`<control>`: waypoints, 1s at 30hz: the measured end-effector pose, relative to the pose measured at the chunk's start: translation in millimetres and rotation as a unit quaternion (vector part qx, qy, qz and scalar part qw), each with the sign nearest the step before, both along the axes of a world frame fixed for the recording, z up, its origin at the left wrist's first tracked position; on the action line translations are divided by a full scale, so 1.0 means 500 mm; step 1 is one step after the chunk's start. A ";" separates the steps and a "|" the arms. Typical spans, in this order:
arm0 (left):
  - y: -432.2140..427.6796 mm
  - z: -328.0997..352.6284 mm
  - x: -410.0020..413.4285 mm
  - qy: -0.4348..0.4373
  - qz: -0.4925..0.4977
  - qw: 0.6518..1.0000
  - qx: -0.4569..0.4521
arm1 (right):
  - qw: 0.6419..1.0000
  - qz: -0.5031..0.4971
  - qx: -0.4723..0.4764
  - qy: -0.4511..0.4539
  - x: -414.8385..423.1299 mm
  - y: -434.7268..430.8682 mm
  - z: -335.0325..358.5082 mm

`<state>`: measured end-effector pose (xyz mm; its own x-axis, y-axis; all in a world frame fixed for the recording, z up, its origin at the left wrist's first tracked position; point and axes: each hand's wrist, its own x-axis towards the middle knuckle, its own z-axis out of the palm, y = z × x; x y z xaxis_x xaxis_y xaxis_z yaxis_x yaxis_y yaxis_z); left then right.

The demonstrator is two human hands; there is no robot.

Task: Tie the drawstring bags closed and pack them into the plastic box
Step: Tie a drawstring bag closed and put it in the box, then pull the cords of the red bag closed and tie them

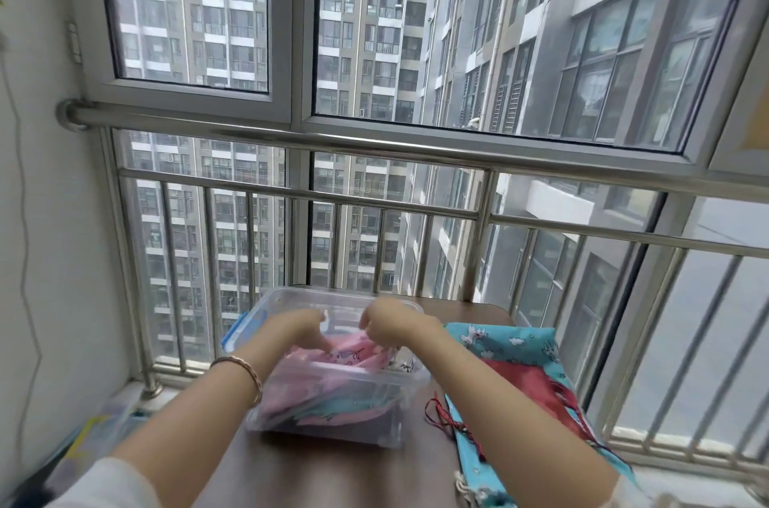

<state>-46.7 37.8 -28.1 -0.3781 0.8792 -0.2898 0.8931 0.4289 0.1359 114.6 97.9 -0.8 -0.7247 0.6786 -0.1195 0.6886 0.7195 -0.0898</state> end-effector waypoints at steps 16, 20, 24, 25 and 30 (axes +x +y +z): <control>0.029 0.014 0.080 -0.024 -0.066 0.993 -0.097 | 0.990 -0.010 -0.138 0.010 0.003 -0.016 0.003; 0.045 0.096 0.187 -0.062 -0.009 0.943 0.328 | 0.944 -0.066 -0.002 0.323 0.126 0.005 0.095; 0.028 0.128 0.354 -0.113 -0.110 0.908 0.387 | 0.910 -0.156 0.043 0.382 0.301 0.045 0.097; 0.022 0.118 0.401 -0.135 -0.134 0.910 0.367 | 0.914 -0.180 0.045 0.361 0.348 0.051 0.083; 0.029 -0.011 0.536 -0.046 -0.241 0.954 0.175 | 0.969 -0.205 -0.066 0.120 0.505 0.046 -0.045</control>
<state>221.3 52.1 -33.4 0.1064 0.9935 0.0411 0.9523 -0.1137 0.2831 367.1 120.9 -23.1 -0.4146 0.9059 -0.0859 0.8624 0.3611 -0.3547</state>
